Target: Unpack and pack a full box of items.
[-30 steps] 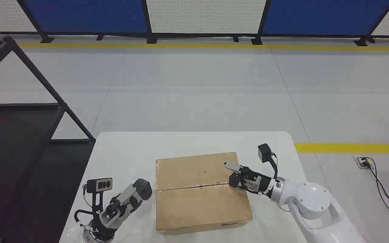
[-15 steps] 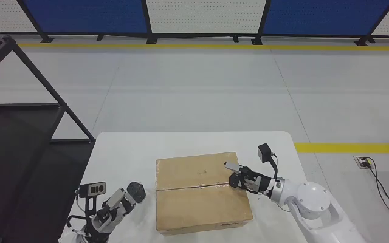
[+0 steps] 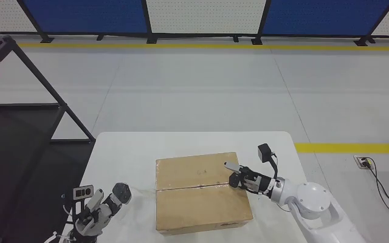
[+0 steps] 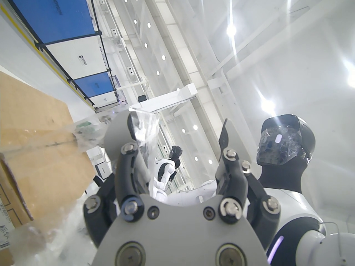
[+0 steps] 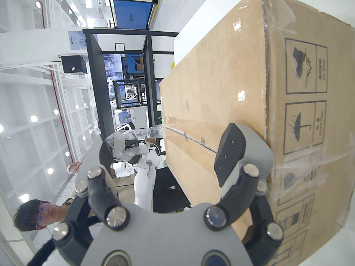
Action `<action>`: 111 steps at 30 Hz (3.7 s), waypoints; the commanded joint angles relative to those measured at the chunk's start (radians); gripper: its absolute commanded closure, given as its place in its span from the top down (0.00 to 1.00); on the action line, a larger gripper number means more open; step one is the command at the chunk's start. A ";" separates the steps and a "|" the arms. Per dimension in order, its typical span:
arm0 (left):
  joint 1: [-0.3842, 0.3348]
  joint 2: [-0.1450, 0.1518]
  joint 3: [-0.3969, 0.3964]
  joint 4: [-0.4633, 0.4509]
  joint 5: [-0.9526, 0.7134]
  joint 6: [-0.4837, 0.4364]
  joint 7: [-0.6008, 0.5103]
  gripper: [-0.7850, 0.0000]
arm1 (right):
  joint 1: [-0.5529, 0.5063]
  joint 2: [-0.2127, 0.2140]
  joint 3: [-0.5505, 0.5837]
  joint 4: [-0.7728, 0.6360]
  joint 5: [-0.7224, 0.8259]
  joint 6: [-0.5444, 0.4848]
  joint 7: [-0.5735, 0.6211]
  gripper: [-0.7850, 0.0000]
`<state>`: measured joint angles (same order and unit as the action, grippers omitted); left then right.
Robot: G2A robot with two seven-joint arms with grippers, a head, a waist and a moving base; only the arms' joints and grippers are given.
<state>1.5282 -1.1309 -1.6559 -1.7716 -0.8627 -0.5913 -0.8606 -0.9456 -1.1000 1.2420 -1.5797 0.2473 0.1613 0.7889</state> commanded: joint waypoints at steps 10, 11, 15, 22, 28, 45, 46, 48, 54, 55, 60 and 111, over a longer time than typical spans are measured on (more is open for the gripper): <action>0.018 -0.002 -0.032 0.014 -0.041 0.021 -0.024 0.79 | 0.000 0.000 0.000 0.000 0.000 0.000 0.000 1.00; 0.020 -0.002 -0.035 0.015 -0.039 0.022 -0.023 0.79 | 0.000 0.000 0.000 0.000 0.000 0.000 0.000 1.00; 0.031 -0.003 -0.045 0.015 -0.032 0.022 -0.023 0.81 | 0.000 0.000 0.000 0.000 0.000 0.000 0.000 1.00; 0.052 -0.003 -0.079 0.030 -0.029 0.025 -0.032 0.86 | 0.000 0.000 0.000 0.000 0.000 0.000 0.000 1.00; 0.065 -0.004 -0.108 0.041 -0.041 0.025 -0.027 0.96 | 0.000 0.000 0.000 0.000 0.000 0.000 0.000 1.00; 0.102 0.005 -0.185 0.139 0.030 0.067 -0.128 1.00 | 0.000 0.000 0.000 0.000 0.000 0.000 0.000 1.00; 0.105 0.006 -0.190 0.145 0.033 0.068 -0.139 1.00 | 0.000 0.000 0.000 0.000 0.000 0.000 0.000 1.00; 0.118 0.009 -0.205 0.172 0.048 0.070 -0.171 1.00 | 0.000 0.000 0.000 0.000 0.000 0.000 0.000 1.00; 0.132 0.018 -0.233 0.259 0.082 0.056 -0.282 1.00 | 0.000 0.000 0.000 0.000 0.000 0.000 0.000 1.00; 0.132 0.019 -0.236 0.269 0.084 0.055 -0.293 1.00 | 0.000 0.000 0.000 0.000 0.000 0.000 0.000 1.00; 0.129 0.025 -0.254 0.335 0.106 0.053 -0.335 1.00 | 0.000 0.000 0.000 0.000 0.000 0.000 0.000 1.00; 0.217 -0.073 -0.165 0.169 1.285 -0.227 0.789 1.00 | 0.000 0.000 0.000 0.000 0.000 0.000 0.000 1.00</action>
<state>1.7462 -1.2044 -1.8209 -1.6073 0.4665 -0.8068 -0.0311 -0.9456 -1.1000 1.2420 -1.5797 0.2473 0.1613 0.7889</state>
